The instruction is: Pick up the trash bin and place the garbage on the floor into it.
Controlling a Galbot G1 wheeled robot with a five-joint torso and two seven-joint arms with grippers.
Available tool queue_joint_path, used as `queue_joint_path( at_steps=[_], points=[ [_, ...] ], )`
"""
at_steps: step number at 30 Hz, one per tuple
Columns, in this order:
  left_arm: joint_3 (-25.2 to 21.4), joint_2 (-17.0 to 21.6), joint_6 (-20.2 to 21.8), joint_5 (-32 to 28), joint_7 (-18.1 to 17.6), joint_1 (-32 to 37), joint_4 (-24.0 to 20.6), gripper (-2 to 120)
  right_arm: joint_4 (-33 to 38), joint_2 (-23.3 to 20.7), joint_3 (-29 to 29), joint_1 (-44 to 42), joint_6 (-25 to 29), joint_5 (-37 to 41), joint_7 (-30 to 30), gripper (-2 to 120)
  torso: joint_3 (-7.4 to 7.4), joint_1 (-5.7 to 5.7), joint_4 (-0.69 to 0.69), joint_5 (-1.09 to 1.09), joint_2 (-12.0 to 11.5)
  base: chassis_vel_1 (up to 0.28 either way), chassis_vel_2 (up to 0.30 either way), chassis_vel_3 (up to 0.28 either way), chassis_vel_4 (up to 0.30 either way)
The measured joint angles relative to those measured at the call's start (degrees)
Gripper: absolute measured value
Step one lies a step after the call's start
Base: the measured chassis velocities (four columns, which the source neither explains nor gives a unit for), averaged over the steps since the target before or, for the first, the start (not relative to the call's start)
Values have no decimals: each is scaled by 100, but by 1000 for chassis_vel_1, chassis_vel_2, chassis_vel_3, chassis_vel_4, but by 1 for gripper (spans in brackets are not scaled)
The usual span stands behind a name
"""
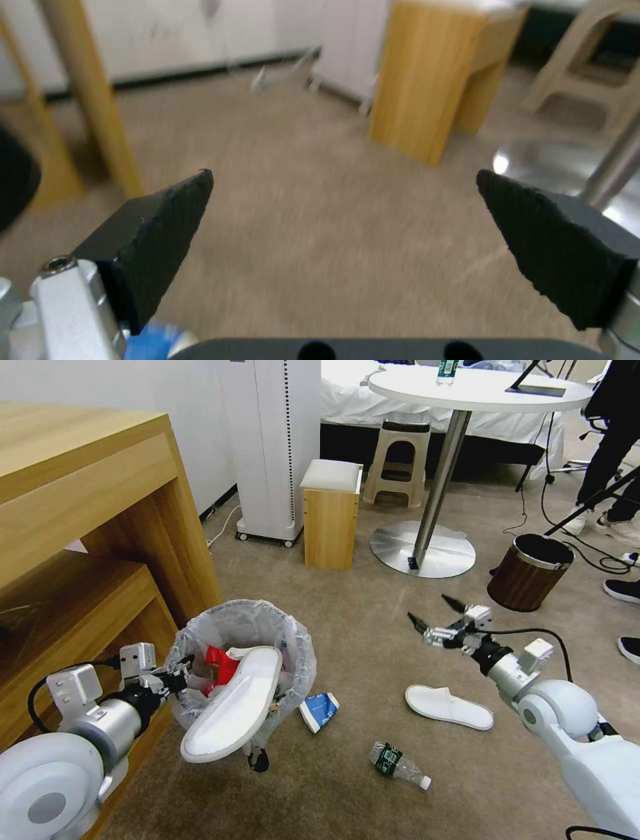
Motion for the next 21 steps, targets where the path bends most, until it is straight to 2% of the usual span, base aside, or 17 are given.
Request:
queue_joint_path(
  at_steps=[3, 4, 5, 11, 17, 21],
  points=[
    [7, 21, 1, 0, -4, -3, 5, 0, -136, -1, -2, 22, -77, -191, -303, 100, 0, 0, 1, 1, 0, 0, 0, 0, 0],
    [27, 115, 48, 12, -82, -2, 38, 0, -363, 0, -8, 6, -300, -524, -873, 100, 1, 0, 0, 1, 0, 0, 0, 0, 0],
    [30, 148, 68, 17, -113, 12, 49, 0, -438, 22, -32, 4, -362, -627, -989, 100, 1, 0, -1, 0, 0, 0, 0, 0, 0],
    [25, 205, 149, 26, -203, 131, 28, 0, -807, 156, -333, 157, -524, -1004, -1288, 100, 1, 1, 0, 0, 0, 0, 0, 0, 0],
    [19, 298, 236, 35, -293, 248, 10, 0, -1291, 285, -657, 328, -490, -1648, -1760, 100, 1, 1, 0, 0, 0, 0, 0, 0, 0],
    [19, 307, 247, 32, -304, 262, 15, 0, -1403, 319, -699, 355, -454, -1788, -1879, 100, 1, 1, 0, 1, 0, 0, 0, 0, 0]
  ],
)
